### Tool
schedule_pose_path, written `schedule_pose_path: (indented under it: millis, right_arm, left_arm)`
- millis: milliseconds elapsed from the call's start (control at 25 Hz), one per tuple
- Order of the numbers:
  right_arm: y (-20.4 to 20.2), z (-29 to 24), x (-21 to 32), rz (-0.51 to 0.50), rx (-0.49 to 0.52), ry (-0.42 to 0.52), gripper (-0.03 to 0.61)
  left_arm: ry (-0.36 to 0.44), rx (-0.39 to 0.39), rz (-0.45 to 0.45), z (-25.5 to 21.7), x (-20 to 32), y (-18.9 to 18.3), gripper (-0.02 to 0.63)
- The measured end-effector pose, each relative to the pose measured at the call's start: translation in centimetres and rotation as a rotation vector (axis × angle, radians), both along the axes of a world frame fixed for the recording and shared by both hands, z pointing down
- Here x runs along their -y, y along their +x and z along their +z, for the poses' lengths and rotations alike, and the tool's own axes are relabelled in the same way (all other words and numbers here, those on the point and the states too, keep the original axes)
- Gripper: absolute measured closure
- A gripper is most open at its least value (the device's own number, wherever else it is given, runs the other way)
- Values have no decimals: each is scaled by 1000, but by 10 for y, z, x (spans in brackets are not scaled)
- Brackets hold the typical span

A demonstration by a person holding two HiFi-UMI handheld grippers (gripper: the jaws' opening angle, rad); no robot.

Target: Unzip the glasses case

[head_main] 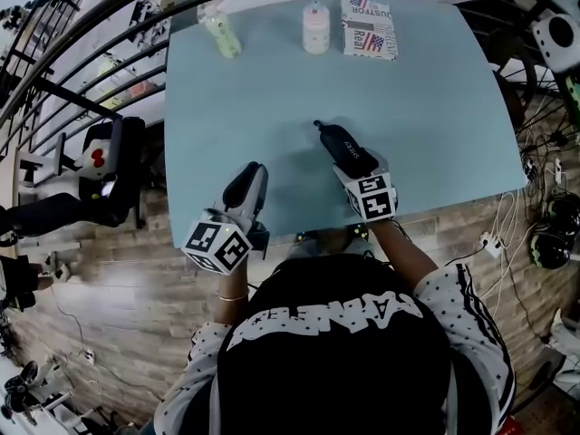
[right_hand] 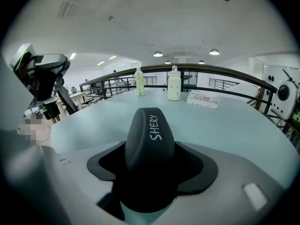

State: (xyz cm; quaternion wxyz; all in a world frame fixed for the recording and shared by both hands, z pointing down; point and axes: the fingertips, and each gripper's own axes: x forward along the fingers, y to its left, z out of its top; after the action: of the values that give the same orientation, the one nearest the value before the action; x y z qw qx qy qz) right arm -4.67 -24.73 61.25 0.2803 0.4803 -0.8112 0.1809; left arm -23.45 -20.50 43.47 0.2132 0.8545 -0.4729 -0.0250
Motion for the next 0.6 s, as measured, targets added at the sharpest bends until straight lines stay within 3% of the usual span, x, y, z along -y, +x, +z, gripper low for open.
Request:
schedule_pose_path:
  millis: [200, 400, 600]
  right_arm:
    - [1, -34, 6, -33, 48, 72, 243]
    - [-4, -80, 8, -83, 111, 166, 242]
    - [-14, -127, -1, -158, 143, 266, 243]
  left_arm:
    - [-26, -49, 31, 2, -1, 17, 614]
    - [-84, -168, 66, 3, -1, 33, 614]
    - [-124, -287, 163, -7, -2, 62, 614]
